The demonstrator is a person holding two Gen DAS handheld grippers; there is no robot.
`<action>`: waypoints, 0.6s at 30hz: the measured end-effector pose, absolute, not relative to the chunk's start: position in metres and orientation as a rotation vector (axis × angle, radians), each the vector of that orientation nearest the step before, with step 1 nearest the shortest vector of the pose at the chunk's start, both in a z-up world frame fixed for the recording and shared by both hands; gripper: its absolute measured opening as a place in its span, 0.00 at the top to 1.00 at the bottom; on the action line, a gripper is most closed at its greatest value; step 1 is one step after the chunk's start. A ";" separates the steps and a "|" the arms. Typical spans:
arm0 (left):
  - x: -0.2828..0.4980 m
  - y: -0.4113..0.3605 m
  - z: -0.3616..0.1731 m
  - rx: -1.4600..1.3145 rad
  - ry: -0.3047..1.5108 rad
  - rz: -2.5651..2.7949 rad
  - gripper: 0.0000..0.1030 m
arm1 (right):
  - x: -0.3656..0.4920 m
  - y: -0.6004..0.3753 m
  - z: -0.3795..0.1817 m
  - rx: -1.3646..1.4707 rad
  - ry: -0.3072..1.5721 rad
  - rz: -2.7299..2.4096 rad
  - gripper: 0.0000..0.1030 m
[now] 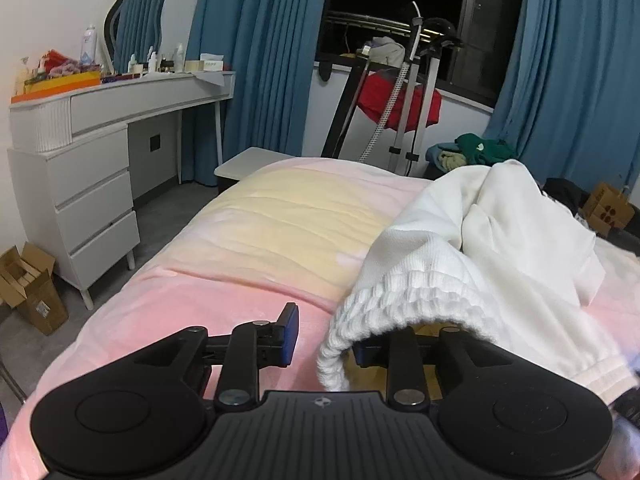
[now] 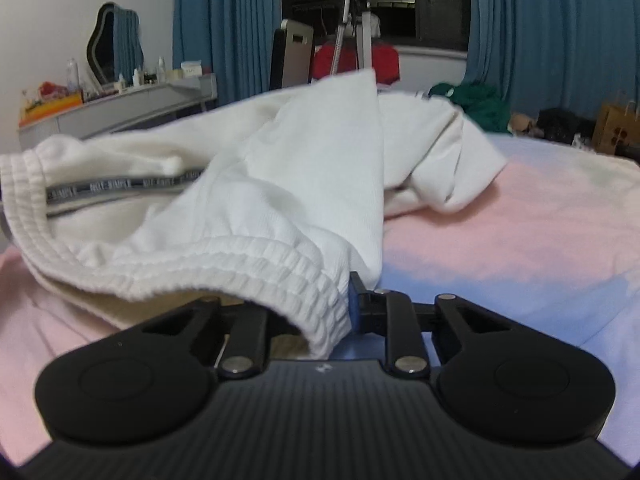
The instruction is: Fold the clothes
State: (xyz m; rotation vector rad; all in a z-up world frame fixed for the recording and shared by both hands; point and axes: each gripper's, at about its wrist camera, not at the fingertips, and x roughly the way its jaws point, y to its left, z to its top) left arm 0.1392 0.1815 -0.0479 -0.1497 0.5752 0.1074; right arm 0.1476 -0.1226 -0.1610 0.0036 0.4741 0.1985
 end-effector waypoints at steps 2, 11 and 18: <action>0.139 0.181 -0.048 -0.149 0.576 0.102 0.70 | 0.142 -0.126 -0.151 0.034 0.460 0.207 0.79; 0.141 0.182 -0.055 -0.148 0.620 0.073 0.69 | 0.079 -0.122 -0.092 0.017 0.359 0.264 0.81; 0.143 0.195 -0.059 -0.235 0.712 0.036 0.57 | 0.099 -0.124 -0.134 -0.002 0.535 0.199 0.82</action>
